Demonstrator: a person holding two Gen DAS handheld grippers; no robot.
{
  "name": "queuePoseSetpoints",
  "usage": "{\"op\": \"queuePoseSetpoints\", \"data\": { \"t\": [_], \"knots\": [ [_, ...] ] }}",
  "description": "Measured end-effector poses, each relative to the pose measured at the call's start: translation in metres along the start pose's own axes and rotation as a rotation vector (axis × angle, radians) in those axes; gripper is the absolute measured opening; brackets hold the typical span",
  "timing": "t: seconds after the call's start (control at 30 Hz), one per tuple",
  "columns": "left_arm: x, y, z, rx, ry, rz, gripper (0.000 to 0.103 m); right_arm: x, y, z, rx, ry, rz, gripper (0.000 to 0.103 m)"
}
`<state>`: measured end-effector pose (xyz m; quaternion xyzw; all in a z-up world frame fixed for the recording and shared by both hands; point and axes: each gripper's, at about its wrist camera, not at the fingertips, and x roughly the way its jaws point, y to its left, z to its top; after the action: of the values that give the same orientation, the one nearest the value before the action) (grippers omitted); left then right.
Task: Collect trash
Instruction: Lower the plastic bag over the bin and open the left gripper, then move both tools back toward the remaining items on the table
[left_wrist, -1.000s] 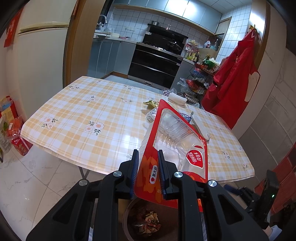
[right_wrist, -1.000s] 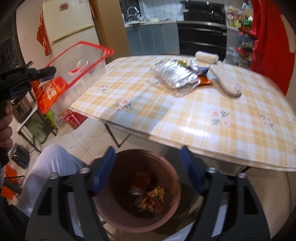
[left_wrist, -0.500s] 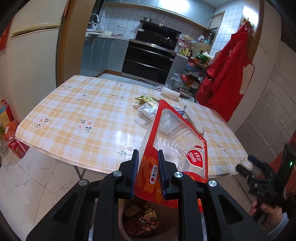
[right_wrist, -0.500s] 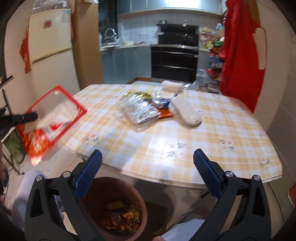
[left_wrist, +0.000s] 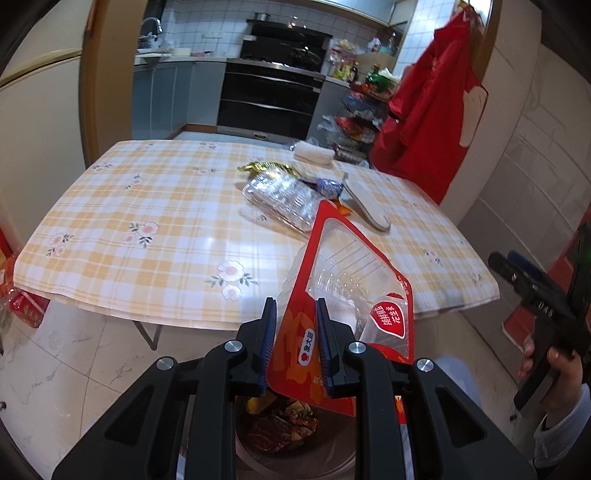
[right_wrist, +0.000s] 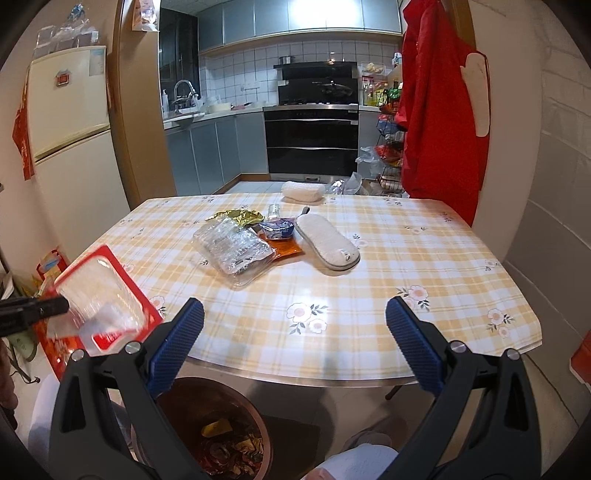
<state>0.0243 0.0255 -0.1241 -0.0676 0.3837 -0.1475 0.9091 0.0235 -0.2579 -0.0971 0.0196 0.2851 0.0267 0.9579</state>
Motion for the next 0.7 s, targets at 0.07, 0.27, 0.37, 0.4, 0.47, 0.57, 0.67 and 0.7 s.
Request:
{"op": "queuePoseSetpoints", "data": {
  "t": [0.07,0.27,0.37,0.4,0.47,0.57,0.67,0.7],
  "knots": [
    [0.003,-0.003,-0.002,0.013,0.016,-0.010,0.021,0.000,-0.001,-0.001,0.000,0.000,-0.001,0.097],
    [0.011,-0.011,-0.008,0.044,0.057,-0.023,0.029,0.001,0.000,-0.004,-0.001,0.007,-0.002,0.097],
    [0.008,-0.014,-0.009,0.056,0.041,-0.006,0.057,0.001,0.000,-0.004,-0.005,0.009,-0.002,0.097],
    [0.006,-0.014,-0.008,0.057,0.034,-0.002,0.064,0.001,0.001,-0.004,-0.006,0.010,-0.002,0.097],
    [0.003,-0.012,-0.006,0.051,0.015,0.002,0.073,0.001,0.001,-0.005,-0.005,0.011,-0.002,0.097],
    [-0.002,-0.007,-0.003,0.027,-0.009,0.009,0.089,0.001,0.001,-0.005,-0.006,0.011,-0.003,0.097],
    [-0.004,-0.001,0.001,-0.002,-0.026,0.023,0.096,0.001,0.001,-0.005,-0.006,0.013,-0.004,0.097],
    [-0.004,0.001,0.003,-0.007,-0.026,0.028,0.097,0.001,0.002,-0.006,-0.007,0.016,-0.006,0.097]
  ]
}}
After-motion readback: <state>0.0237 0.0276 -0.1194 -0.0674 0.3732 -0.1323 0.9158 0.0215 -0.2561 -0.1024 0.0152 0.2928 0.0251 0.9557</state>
